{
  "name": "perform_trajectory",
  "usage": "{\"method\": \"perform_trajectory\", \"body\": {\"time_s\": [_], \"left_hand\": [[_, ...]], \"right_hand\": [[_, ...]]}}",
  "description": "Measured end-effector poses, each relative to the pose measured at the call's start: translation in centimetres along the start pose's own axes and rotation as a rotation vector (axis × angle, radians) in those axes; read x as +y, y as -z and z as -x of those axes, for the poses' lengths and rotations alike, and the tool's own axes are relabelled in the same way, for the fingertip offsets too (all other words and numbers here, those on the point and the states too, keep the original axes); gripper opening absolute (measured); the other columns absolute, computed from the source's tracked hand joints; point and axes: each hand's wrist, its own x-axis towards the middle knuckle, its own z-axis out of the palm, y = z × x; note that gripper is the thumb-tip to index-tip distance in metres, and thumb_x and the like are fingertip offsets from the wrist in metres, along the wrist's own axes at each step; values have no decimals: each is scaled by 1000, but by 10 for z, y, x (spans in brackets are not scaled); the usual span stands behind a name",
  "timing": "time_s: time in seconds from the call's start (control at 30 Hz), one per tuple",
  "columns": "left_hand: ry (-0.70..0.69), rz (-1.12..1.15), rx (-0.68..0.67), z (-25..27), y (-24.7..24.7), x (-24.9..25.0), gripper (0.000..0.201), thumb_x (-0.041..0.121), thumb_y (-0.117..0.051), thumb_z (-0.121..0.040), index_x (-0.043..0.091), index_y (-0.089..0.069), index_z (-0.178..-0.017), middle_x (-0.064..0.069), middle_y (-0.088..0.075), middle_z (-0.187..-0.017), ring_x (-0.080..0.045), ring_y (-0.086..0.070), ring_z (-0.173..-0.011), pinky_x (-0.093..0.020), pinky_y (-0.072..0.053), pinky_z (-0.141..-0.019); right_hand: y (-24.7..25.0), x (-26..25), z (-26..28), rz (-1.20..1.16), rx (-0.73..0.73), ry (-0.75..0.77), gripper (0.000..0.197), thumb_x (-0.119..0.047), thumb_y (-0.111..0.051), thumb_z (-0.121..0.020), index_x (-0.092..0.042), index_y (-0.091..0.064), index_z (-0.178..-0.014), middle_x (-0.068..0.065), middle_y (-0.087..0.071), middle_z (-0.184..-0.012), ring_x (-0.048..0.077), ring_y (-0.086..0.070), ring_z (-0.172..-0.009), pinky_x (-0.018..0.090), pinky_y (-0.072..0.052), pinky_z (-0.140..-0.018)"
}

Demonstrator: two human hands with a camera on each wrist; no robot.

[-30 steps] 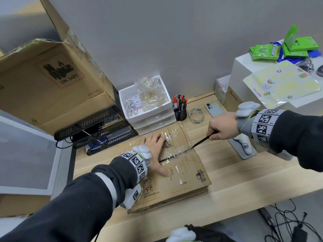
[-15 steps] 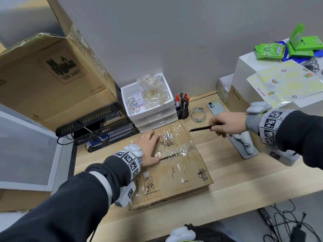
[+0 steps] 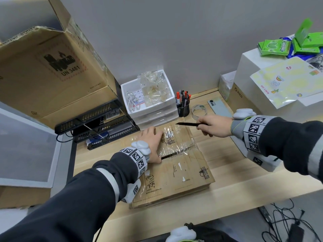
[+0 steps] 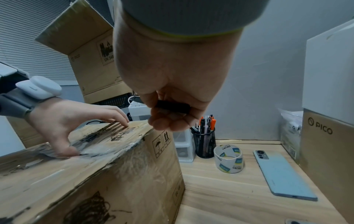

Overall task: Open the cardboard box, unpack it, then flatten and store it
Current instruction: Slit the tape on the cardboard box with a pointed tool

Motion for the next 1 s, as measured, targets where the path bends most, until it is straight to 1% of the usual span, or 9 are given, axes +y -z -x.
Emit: {"method": "perform_trajectory", "body": {"time_s": [0.1,0.23,0.3,0.47,0.57,0.7,0.8,0.9,1.0], "left_hand": [[-4,-9,7,-1,4,-3,101,49,-83,-57,19,-36,-142,-10,-40,-136,-28,-46,-119,-40,-42,-104],[-43,-29,-5,0,3,-8,93,59,-76,-53,16,-41,-127,-8,-45,-115,-24,-48,-98,-34,-45,-78],[-64,-38,-33,-1,7,-10,92,64,-72,-50,16,-41,-122,-7,-44,-108,-22,-47,-92,-35,-48,-75],[-93,-18,-86,-4,15,-19,101,74,-64,-46,18,-38,-126,-4,-46,-105,-22,-50,-89,-42,-56,-76],[-105,-21,-87,-2,15,-21,104,75,-65,-46,19,-36,-130,-5,-48,-108,-22,-52,-91,-42,-57,-77],[-65,-39,-95,5,14,-30,103,76,-66,-46,20,-37,-127,-4,-49,-108,-21,-53,-90,-41,-57,-75],[-12,-52,-131,11,13,-39,101,76,-65,-44,20,-36,-123,-3,-49,-106,-20,-56,-85,-41,-58,-72],[31,-68,-159,17,12,-42,99,75,-68,-44,20,-34,-119,-5,-50,-108,-21,-58,-83,-41,-59,-71],[110,-124,-195,19,10,-37,102,71,-76,-48,20,-32,-124,-9,-49,-115,-26,-57,-91,-46,-56,-83]], "right_hand": [[-6,-2,-2,-70,37,-20,22,-24,-41,-102,-9,-54,-92,-2,-65,-72,16,-57,-57,28,-48,-56],[-18,0,-3,-190,29,-85,19,-24,-38,-102,-14,-48,-89,0,-64,-71,17,-53,-56,28,-44,-53],[-24,0,-4,-242,7,-128,19,-24,-37,-102,-16,-45,-88,2,-63,-73,18,-52,-56,30,-44,-56],[-35,-4,-5,-385,-59,-182,15,-18,-39,-100,-11,-38,-86,10,-60,-76,21,-55,-54,27,-46,-54],[-43,-7,-6,-479,-113,-163,19,-11,-49,-95,-13,-35,-82,14,-58,-73,26,-60,-59,32,-51,-58],[-51,-9,-10,-529,-77,-133,26,-4,-55,-90,-14,-32,-84,11,-59,-72,19,-60,-59,31,-52,-60],[-57,-17,-16,-524,-79,-104,24,-6,-57,-86,-14,-34,-88,9,-56,-80,19,-57,-67,34,-56,-72],[-63,-29,-22,-471,-93,-96,31,-11,-65,-85,-14,-35,-94,5,-55,-85,15,-52,-68,26,-50,-63],[-73,-39,-32,-432,-70,-102,34,-16,-68,-85,-14,-36,-96,6,-58,-89,15,-53,-71,25,-44,-65]]}}
